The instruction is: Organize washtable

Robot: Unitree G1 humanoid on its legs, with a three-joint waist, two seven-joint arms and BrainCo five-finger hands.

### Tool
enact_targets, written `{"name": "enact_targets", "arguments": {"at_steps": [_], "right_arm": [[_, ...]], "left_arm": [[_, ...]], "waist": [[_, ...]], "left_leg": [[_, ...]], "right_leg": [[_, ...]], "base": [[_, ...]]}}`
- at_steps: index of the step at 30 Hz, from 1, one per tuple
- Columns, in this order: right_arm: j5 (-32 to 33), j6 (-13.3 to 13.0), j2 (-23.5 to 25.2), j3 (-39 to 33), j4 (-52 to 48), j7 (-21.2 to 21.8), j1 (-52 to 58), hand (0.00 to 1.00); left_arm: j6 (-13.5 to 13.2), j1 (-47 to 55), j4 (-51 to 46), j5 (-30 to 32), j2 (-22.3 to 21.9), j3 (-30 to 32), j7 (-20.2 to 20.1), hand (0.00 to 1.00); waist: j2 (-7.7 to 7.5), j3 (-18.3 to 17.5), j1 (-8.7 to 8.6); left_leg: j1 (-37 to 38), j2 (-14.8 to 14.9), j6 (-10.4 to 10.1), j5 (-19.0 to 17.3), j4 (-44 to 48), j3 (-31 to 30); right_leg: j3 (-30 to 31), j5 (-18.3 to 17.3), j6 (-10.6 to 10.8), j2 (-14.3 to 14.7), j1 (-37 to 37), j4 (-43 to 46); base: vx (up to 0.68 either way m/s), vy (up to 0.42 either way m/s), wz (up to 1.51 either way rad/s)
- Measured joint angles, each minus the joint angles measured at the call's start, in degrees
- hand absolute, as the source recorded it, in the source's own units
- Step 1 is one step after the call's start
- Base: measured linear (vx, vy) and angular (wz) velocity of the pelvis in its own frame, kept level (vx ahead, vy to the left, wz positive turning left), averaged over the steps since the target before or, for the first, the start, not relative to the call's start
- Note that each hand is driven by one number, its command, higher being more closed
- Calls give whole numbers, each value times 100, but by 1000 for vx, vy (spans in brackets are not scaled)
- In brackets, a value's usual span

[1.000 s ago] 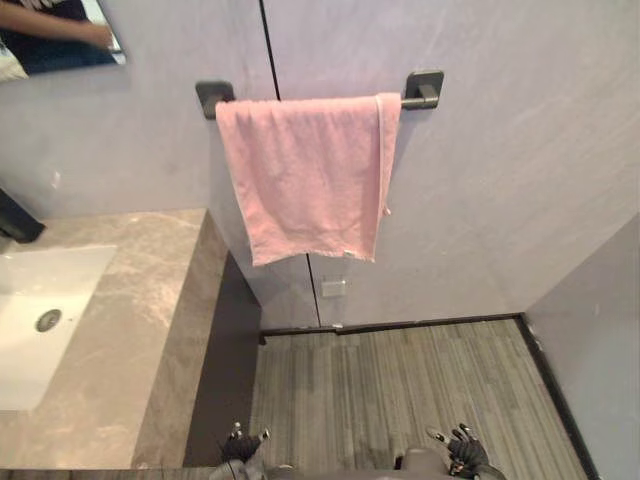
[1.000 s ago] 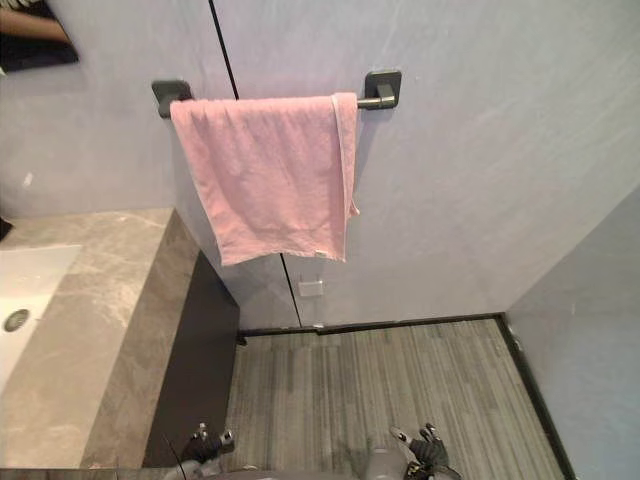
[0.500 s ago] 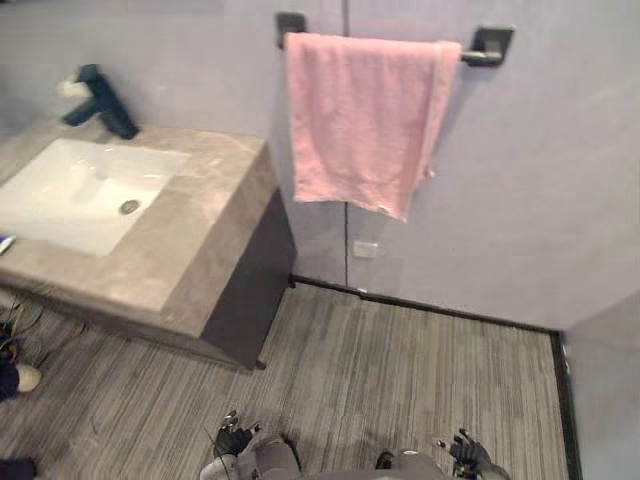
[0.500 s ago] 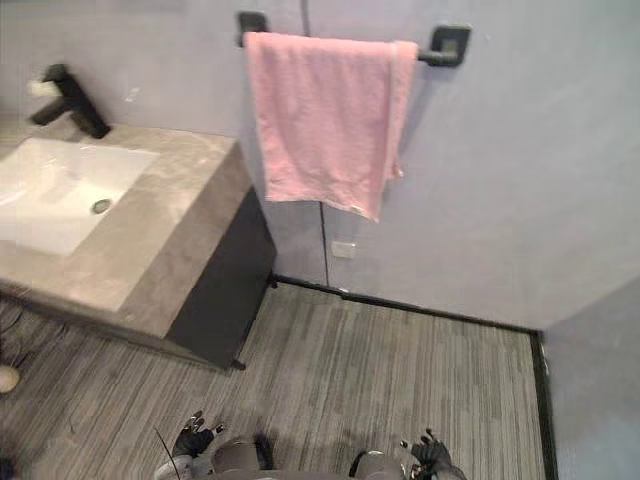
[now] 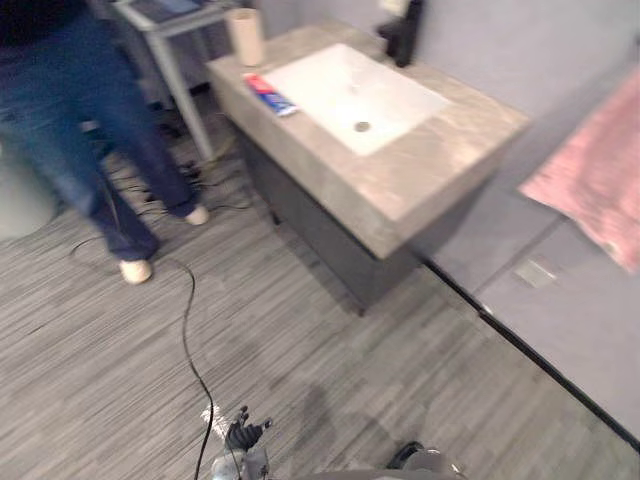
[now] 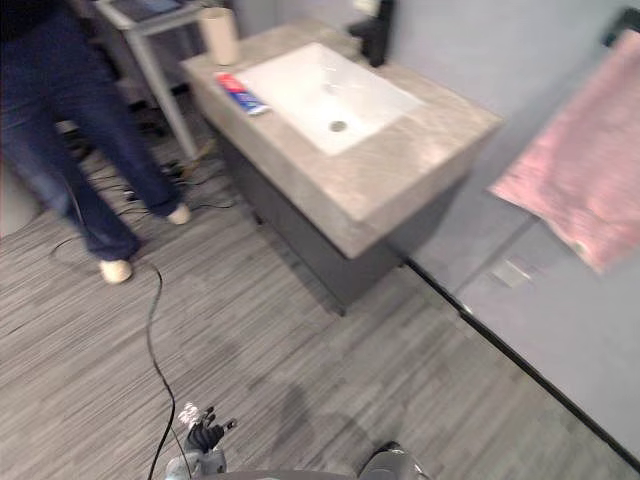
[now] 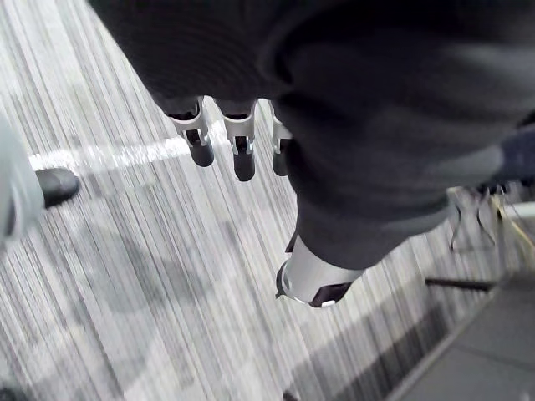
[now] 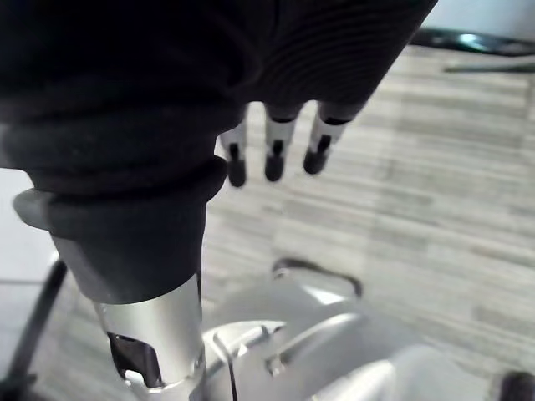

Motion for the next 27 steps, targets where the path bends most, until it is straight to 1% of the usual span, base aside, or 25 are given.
{"name": "enact_targets", "arguments": {"at_steps": [1,2,3,4,5,6,7,8,9,10,11,12,13,14,15,16,17,18,19,21,22,24,25,26,27], "right_arm": [[-18,14,69,168,-85,6,-41,0],[-30,11,268,234,-224,10,35,0],[-37,16,312,258,-240,-11,81,0],[17,-43,205,215,-366,-5,215,0],[39,-66,151,231,-457,11,268,0],[74,-73,192,231,-454,14,248,0],[168,-45,303,258,-445,17,216,0],[211,-56,470,265,-457,16,183,0],[217,-71,585,323,-460,29,185,0],[219,-81,735,356,-473,29,192,0],[231,-87,719,338,-478,9,220,0],[291,-119,695,386,-628,24,316,0],[404,-155,666,426,-823,36,406,0],[434,-145,601,419,-885,73,390,0],[438,-83,601,506,-870,98,384,0],[430,-83,611,558,-870,111,411,0],[415,-69,692,693,-836,113,473,0],[391,-23,765,743,-773,112,547,0],[386,43,792,723,-695,120,673,0],[379,43,720,718,-700,125,679,0],[369,48,687,653,-778,124,649,0],[320,48,699,487,-859,122,634,0],[317,50,728,370,-883,128,652,0],[301,56,721,321,-887,126,694,0],[273,58,720,314,-912,120,687,0]], "left_arm": [[13,-7,122,12,253,67,41,0],[19,-67,241,91,492,139,43,0],[-34,-126,365,244,414,266,34,0],[-106,-20,413,377,182,234,28,0],[-106,20,437,426,117,234,33,0],[-97,76,492,430,109,254,46,0],[-93,110,494,457,119,380,93,0],[-90,112,494,459,239,568,127,0],[-89,107,495,465,351,795,129,0],[-87,114,502,473,440,887,123,0],[-29,6,571,486,327,975,104,0],[-29,-59,550,520,168,1021,107,0],[-8,-72,559,552,34,1059,136,0],[12,-118,560,553,-15,1057,135,0],[7,-206,552,553,-75,1034,127,0],[6,-266,553,554,-105,1033,123,0],[-14,-339,545,554,-148,1036,118,0],[-25,-380,522,568,-146,1036,104,0],[-34,-386,443,588,-221,1033,99,0],[-49,-304,340,626,-319,1033,99,0],[-48,-262,321,668,-349,1026,94,0],[-45,-212,308,679,-377,1044,92,0],[-40,-199,230,679,-374,1074,98,0],[-29,-187,151,684,-362,1169,106,0],[-16,-106,115,696,-355,1270,113,0]], "waist": [[-52,-10,21],[-384,46,-72],[-440,90,20],[-262,142,-7],[-186,149,-12],[-95,176,-18],[-71,161,-24],[-160,189,-14],[-474,234,2],[-728,259,-12],[-621,346,-12],[-485,426,-2],[-383,488,-49],[-287,514,-44],[-232,457,-56],[-265,445,-92],[-437,428,-157],[-535,403,-189],[-591,274,-156],[-501,237,-150],[-419,201,-155],[-330,136,-194],[-271,155,-197],[-241,121,-144],[-281,98,-91]], "left_leg": [[-64,44,-5,-36,25,-117],[-258,-156,-10,-51,420,-332],[-376,-371,7,-370,454,-545],[-276,-581,364,-357,208,-629],[-152,-693,449,-411,88,-768],[-40,-698,543,-471,38,-927],[-43,-668,575,-490,46,-1077],[-41,-691,610,-523,-16,-1298],[-120,-881,649,-624,43,-1468],[-162,-1070,665,-701,243,-1550],[-320,-951,717,-998,945,-1547],[-312,-971,1000,-1175,1386,-1426],[-183,-909,923,-1561,1310,-1583],[-90,-888,768,-1744,1365,-1691],[-15,-865,721,-1831,1376,-1841],[-7,-860,700,-1856,1372,-1923],[21,-938,672,-1872,1308,-2139],[74,-973,616,-1891,1223,-2348],[260,-950,527,-1878,1047,-2471],[304,-748,478,-1873,1182,-2588],[228,-632,483,-1869,1518,-2659],[-108,-455,343,-1696,2414,-2889],[-598,-354,136,-1217,3495,-3073],[-1009,-175,116,-284,4483,-3046],[-1164,31,154,631,5000,-2865]], "right_leg": [[226,-221,507,510,108,-959],[237,307,149,474,234,-1189],[486,215,104,91,370,-783],[1524,225,-106,-116,155,-41],[2219,244,-174,-133,-10,306],[3146,-127,156,83,-196,688],[3700,-530,316,487,-333,1007],[3935,-921,284,1012,-479,1196],[3963,-1097,349,1309,-423,622],[3886,-1269,234,1342,-293,122],[3506,-1262,305,1135,-74,220],[3419,-1279,266,1024,-138,986],[3736,-1307,2,1073,-629,2022],[4146,-1554,102,1283,-850,2052],[4472,-1573,119,1586,-1024,1585],[4537,-1563,123,1672,-1138,1394],[4654,-1393,234,1711,-1287,974],[4693,-1083,296,1704,-1275,1018],[4551,-1229,314,1728,-1255,1195],[4335,-1440,185,1797,-1169,1301],[4250,-1624,112,1925,-1061,1322],[4154,-1822,65,2084,-811,1292],[4108,-1927,61,2173,-582,1211],[4141,-1950,28,2307,-278,996],[4275,-1938,-8,2440,47,729]], "base": [[-118,141,82],[-131,134,110],[-89,247,141],[-69,313,111],[4,324,98],[43,147,78],[59,58,93],[-9,-62,102],[-24,-74,104],[7,-12,115],[97,88,100],[93,142,86],[4,113,47],[-21,37,42],[31,-10,48],[163,-102,84],[209,-183,110],[311,-229,120],[315,-178,78],[368,-109,33],[533,-124,12],[500,-94,6],[429,-64,-9],[507,-66,-41],[437,-28,-66]]}}
